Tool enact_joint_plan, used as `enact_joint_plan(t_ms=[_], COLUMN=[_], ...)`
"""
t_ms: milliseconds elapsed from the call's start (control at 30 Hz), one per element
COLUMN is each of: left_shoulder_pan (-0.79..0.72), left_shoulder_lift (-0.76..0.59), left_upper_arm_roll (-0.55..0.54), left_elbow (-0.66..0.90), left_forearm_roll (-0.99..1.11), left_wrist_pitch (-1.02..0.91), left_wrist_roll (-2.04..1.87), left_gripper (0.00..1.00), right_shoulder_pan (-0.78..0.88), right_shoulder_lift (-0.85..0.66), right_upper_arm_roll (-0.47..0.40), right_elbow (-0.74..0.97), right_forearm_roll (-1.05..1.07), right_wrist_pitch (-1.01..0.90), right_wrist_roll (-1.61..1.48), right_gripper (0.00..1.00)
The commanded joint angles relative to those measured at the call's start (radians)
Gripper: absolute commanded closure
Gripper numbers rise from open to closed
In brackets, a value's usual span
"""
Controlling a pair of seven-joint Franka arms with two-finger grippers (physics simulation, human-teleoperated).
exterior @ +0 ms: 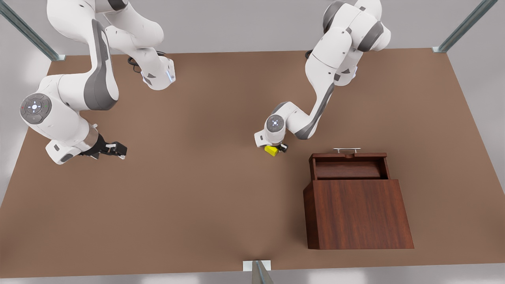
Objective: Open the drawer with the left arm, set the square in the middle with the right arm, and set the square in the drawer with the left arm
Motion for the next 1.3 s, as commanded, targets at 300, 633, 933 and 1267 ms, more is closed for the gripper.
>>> enact_joint_plan(t_ms=[300, 633, 933, 1267], left_shoulder_pan=[0.015, 0.020, 0.344, 0.520], left_shoulder_lift=[-0.021, -0.141, -0.514, -0.368], left_upper_arm_roll=[0.005, 0.017, 0.160, 0.158], left_elbow=[0.006, 0.014, 0.037, 0.044], left_forearm_roll=[-0.060, -0.103, -0.092, -0.087], left_wrist_pitch=[-0.010, -0.152, -0.497, -0.369], left_wrist_roll=[-0.013, -0.077, -0.535, -0.121], left_gripper=[0.47, 0.47, 0.43, 0.43], right_shoulder_pan=[0.000, 0.000, 0.000, 0.000], right_shoulder_lift=[0.008, 0.008, 0.008, 0.011], right_upper_arm_roll=[0.000, 0.000, 0.000, 0.000], right_elbow=[0.002, 0.002, 0.002, 0.003], right_forearm_roll=[0.000, 0.000, 0.002, 0.002], right_wrist_pitch=[0.008, 0.008, 0.008, 0.008], right_wrist_roll=[0.000, 0.002, 0.002, 0.003], right_gripper=[0.00, 0.00, 0.00, 0.00])
